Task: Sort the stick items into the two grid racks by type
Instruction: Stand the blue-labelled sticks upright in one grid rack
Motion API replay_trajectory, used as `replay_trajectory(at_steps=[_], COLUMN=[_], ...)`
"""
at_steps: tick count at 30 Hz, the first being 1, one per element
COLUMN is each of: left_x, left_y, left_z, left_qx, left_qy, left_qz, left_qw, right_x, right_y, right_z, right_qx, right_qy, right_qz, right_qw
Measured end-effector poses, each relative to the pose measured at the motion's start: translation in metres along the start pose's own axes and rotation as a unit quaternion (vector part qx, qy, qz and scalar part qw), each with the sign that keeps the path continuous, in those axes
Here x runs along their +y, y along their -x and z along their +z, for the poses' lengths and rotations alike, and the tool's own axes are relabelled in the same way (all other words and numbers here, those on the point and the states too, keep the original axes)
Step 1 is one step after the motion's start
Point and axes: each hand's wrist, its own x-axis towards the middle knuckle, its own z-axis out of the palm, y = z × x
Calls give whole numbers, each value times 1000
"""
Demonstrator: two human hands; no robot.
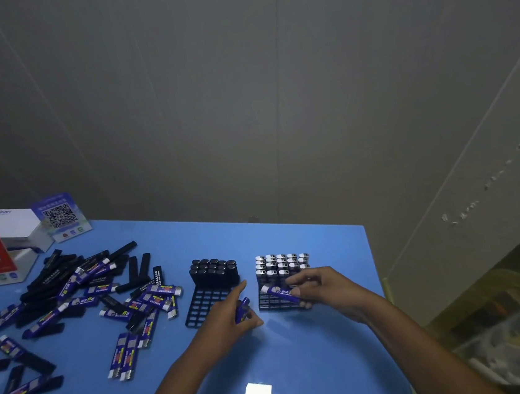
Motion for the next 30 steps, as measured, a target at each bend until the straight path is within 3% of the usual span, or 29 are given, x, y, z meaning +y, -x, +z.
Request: replay_trajectory(at_steps=[7,17,23,30], left_x=[0,5,10,6], left_y=[-1,-7,-10,-18], left_z=[2,3,4,7], left_qx=[4,0,7,8], left_qy=[-9,-19,-27,-24], left_qz=[-1,-10,-9,-14], left_qw=[1000,1000,1000,1000], right_x=[3,-3,5,15], right_y=[1,-3,-15,-25], right_z=[0,-9,-15,-15], right_qx=[-20,65,168,170], right_qy=[-42,99,208,373], right_qz=[-21,-101,-145,-203], right_qw=[999,988,952,889])
